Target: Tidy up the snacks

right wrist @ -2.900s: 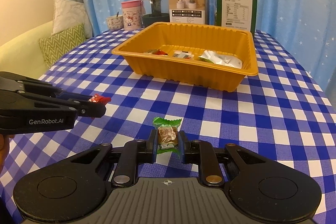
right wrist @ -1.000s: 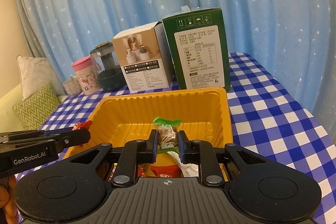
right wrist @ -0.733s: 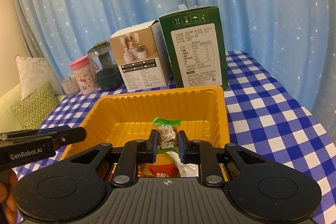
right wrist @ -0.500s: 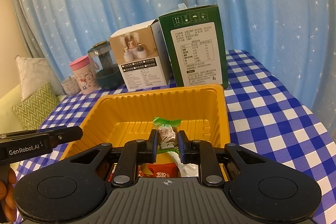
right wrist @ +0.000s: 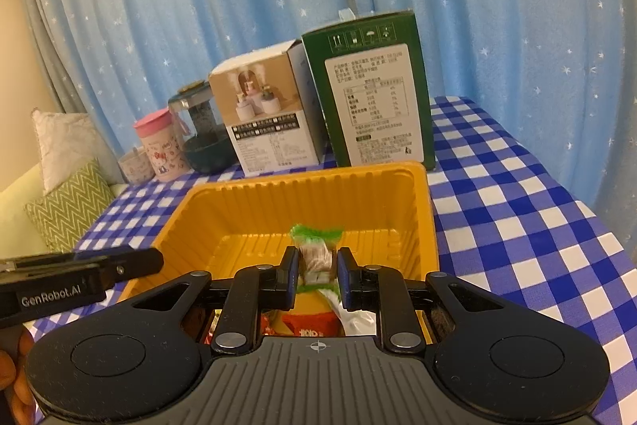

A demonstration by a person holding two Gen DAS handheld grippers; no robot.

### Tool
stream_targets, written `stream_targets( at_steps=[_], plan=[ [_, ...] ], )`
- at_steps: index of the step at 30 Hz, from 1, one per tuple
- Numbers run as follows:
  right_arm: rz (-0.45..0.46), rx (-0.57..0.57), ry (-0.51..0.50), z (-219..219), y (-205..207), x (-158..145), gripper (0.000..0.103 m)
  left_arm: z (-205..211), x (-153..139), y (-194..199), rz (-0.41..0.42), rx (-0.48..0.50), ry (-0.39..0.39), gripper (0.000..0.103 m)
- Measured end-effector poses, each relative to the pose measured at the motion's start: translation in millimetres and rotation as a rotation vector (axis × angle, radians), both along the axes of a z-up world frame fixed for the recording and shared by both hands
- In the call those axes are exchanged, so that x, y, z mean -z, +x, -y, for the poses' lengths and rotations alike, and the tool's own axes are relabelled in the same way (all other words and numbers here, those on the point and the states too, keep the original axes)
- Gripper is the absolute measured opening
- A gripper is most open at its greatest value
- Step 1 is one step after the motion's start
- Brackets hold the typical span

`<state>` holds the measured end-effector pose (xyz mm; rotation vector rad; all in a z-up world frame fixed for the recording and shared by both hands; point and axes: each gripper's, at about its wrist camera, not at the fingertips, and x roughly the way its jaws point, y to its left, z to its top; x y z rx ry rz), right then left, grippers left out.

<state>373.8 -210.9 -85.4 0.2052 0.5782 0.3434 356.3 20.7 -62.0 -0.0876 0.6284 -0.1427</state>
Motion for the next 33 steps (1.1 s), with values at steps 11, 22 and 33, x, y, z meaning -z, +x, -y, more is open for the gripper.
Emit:
stream_targets(
  at_steps=[11, 22, 33],
  plan=[
    [0.004, 0.070, 0.058, 14, 2, -3, 0.059, 1, 3, -2, -0.002, -0.005, 0.011, 0.058],
    [-0.016, 0.093, 0.053, 23, 1, -1, 0.060, 9, 7, -7, 0.012, -0.015, 0.061, 0.090],
    [-0.035, 0.118, -0.004, 35, -22, 0, 0.079, 9, 10, -22, 0.000, -0.082, 0.095, 0.103]
  ],
)
